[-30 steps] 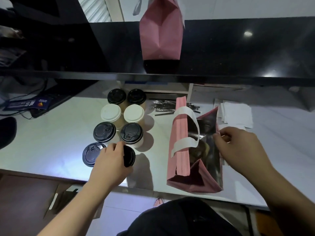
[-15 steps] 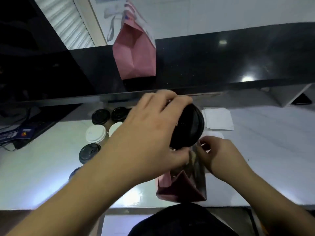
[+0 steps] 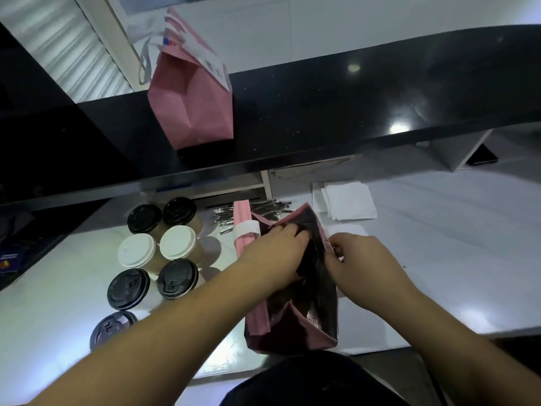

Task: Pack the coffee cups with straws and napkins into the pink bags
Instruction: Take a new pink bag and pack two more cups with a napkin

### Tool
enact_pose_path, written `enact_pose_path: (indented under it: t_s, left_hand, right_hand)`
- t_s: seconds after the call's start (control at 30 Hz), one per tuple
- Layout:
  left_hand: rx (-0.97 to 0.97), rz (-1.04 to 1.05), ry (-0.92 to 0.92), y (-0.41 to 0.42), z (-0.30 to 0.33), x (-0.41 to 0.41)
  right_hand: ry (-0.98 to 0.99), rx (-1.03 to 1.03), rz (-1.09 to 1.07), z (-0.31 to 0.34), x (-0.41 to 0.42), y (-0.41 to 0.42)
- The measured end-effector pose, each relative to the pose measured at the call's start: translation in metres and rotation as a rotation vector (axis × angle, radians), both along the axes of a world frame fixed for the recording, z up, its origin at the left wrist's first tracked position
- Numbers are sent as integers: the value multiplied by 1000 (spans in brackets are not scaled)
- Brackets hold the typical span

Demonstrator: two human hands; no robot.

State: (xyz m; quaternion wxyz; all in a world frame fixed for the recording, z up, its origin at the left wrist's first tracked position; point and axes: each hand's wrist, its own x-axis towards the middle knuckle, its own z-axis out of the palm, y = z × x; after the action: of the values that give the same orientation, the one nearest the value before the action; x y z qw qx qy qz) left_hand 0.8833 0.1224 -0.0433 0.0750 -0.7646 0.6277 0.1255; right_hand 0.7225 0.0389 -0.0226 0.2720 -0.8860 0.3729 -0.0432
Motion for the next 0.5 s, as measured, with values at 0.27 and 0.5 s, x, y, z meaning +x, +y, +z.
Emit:
enact_pose_path:
  t_s: [0.27, 0.5]
  left_hand:
    - [139, 48, 87, 0, -31, 2]
    - [144, 191, 6, 0, -38, -5]
  right_hand:
    - [29, 13, 11, 0, -1, 0]
    - [23, 6, 3, -2, -3, 4]
